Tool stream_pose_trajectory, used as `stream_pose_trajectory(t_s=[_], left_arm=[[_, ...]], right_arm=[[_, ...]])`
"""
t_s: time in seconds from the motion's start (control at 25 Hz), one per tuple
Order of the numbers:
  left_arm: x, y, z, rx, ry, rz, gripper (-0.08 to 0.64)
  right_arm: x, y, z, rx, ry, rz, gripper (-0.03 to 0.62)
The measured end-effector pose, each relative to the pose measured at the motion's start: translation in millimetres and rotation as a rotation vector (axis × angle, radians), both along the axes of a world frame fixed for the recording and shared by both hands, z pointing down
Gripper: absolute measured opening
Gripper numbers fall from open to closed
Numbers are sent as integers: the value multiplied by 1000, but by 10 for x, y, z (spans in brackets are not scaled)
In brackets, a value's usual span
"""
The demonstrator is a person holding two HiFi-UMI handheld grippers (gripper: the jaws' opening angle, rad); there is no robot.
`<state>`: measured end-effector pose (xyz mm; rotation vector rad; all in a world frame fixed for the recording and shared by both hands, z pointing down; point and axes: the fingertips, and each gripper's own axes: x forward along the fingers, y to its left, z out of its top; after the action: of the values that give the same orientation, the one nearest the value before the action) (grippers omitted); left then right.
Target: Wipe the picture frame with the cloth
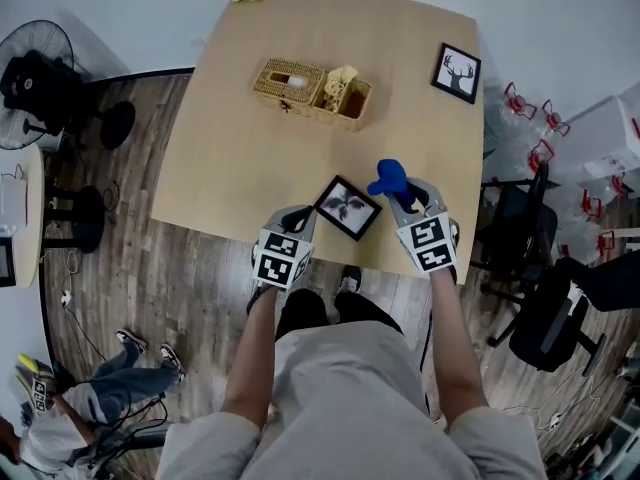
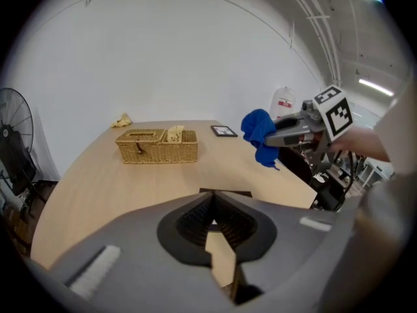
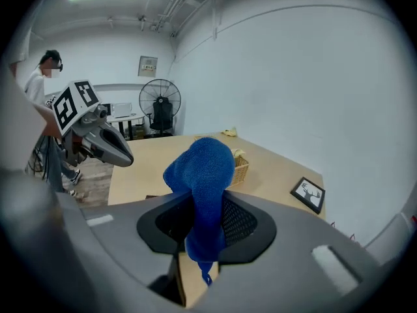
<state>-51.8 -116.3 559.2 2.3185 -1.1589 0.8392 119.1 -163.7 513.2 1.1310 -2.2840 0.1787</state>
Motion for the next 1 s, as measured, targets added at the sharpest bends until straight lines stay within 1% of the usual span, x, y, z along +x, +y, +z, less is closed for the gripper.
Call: stream_pose_trajectory(t_s=[0.16,0.48,0.6,0.72,0.84,1.0], left_arm=[[44,29,321,-70,-27,36,52],[197,87,738,-172,-57,112,51],[261,132,848,-197,-62,138,51],[334,105,931,-216,-63,147,51],[383,143,1044,-241,-68,150,51],[435,178,1122,-254,-61,126,51]], right_arm=[[-137,-93,266,-51,33,-59,95],[-501,-245,635,-68,121,-197,95],[-596,-249,759,-95,118,-222,97],[-673,-330,850,-93,155,-274,96],[-763,-332,947,-86,205,-355,97],[-800,-334,1074,-72,277,-459,97]])
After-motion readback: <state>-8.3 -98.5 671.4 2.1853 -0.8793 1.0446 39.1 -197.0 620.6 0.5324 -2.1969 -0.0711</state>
